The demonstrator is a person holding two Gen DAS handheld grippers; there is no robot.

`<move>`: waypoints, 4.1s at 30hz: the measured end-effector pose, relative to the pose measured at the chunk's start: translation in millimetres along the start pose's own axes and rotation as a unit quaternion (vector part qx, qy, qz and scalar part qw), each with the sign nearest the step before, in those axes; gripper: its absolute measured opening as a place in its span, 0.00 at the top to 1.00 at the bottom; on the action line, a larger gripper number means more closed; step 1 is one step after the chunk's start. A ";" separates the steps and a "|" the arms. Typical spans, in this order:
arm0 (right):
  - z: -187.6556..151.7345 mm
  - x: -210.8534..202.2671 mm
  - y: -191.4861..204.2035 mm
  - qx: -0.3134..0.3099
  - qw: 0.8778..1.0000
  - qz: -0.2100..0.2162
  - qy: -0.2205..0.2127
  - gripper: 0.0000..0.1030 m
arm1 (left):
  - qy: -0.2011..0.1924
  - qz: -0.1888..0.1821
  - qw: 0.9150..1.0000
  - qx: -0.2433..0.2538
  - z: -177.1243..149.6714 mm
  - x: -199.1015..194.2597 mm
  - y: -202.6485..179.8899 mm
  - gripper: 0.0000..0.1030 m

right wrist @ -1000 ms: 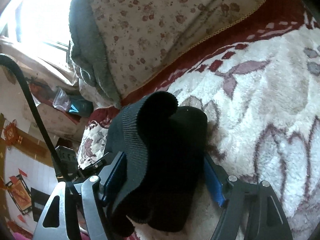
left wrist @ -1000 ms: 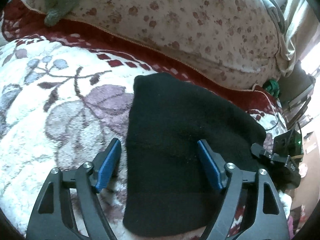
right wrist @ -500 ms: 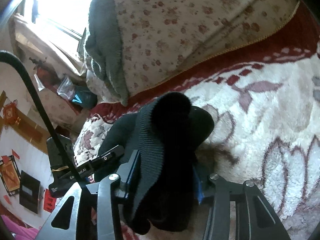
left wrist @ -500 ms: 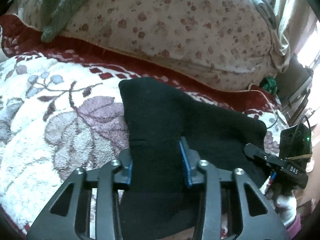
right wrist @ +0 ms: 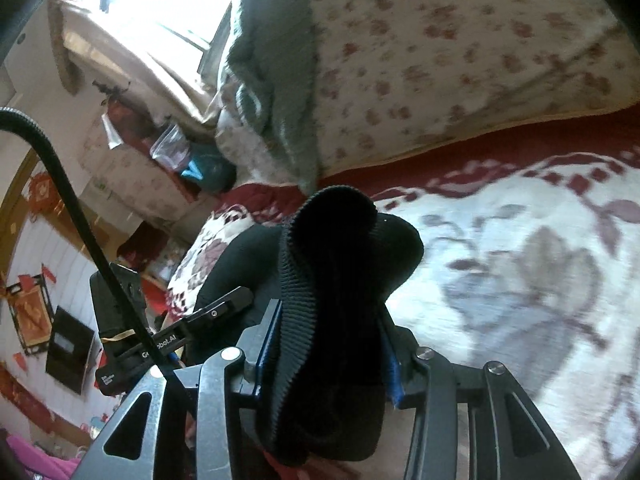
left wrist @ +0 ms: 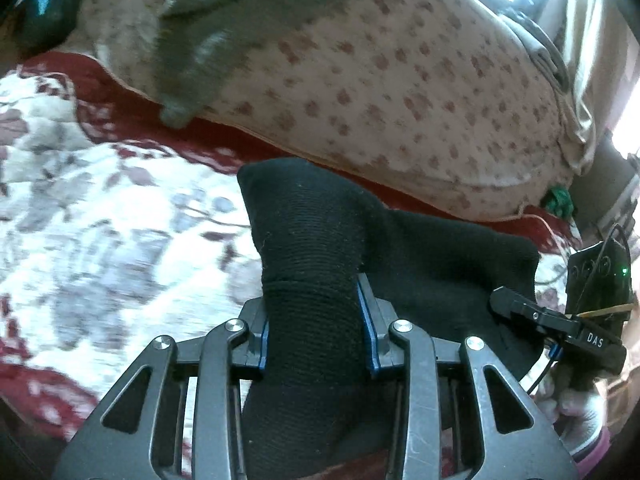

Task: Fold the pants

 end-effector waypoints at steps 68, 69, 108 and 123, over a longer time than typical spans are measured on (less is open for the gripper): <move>1.9 135.2 142.6 -0.174 0.982 -0.039 0.070 0.44 | -0.147 0.216 0.963 -0.060 -6.1 -90.6 96.2 0.49; 1.2 134.1 143.4 -0.174 0.981 -0.039 0.069 0.44 | -0.148 0.217 0.963 -0.059 -7.1 -91.9 94.8 0.49; -7.3 114.1 153.4 -0.177 0.982 -0.024 0.063 0.43 | -0.153 0.230 0.960 -0.050 -25.7 -112.9 70.9 0.49; -10.0 120.9 155.6 -0.174 0.982 -0.022 0.068 0.43 | -0.156 0.234 0.958 -0.061 -24.6 -114.0 79.3 0.49</move>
Point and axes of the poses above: each gripper's, at about its wrist camera, not at the fingertips, and x roughly the way its jaws point, y to its left, z to its top, the point moved 1 cm from there along x, roughly the way its jaws point, and after that the axes turned 10 degrees about -x, right-handed, at the moved point
